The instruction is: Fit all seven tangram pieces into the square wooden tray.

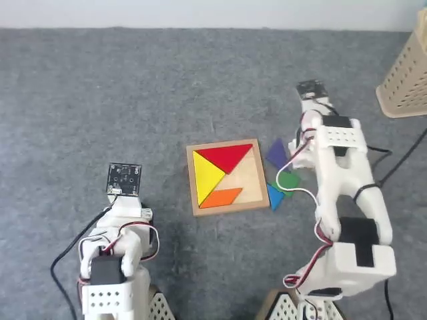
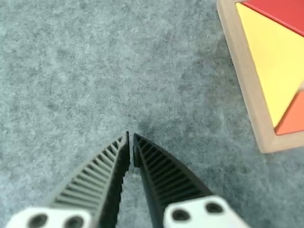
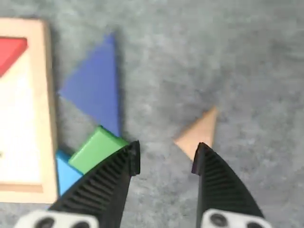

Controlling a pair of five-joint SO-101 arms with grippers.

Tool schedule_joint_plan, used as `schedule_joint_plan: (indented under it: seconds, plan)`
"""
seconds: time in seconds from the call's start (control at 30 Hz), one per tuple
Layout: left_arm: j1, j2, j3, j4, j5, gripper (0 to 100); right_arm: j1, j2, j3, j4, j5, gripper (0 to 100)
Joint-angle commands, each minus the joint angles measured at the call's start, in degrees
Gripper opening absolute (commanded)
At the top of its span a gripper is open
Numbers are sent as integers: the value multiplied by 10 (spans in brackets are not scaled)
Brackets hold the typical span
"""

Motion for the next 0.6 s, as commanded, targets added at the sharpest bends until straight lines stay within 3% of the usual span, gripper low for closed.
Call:
schedule_joint_plan:
  seconds: [0.0, 0.27, 0.57]
  plan:
    - [2, -11, -6, 4, -2, 17, 29, -40, -4, 1, 10, 188]
    - [2, -11, -6, 4, -2, 17, 35, 45, -39, 6, 10, 252]
    - [2, -11, -6, 4, -2, 17, 38, 85, -47, 4, 6, 194]
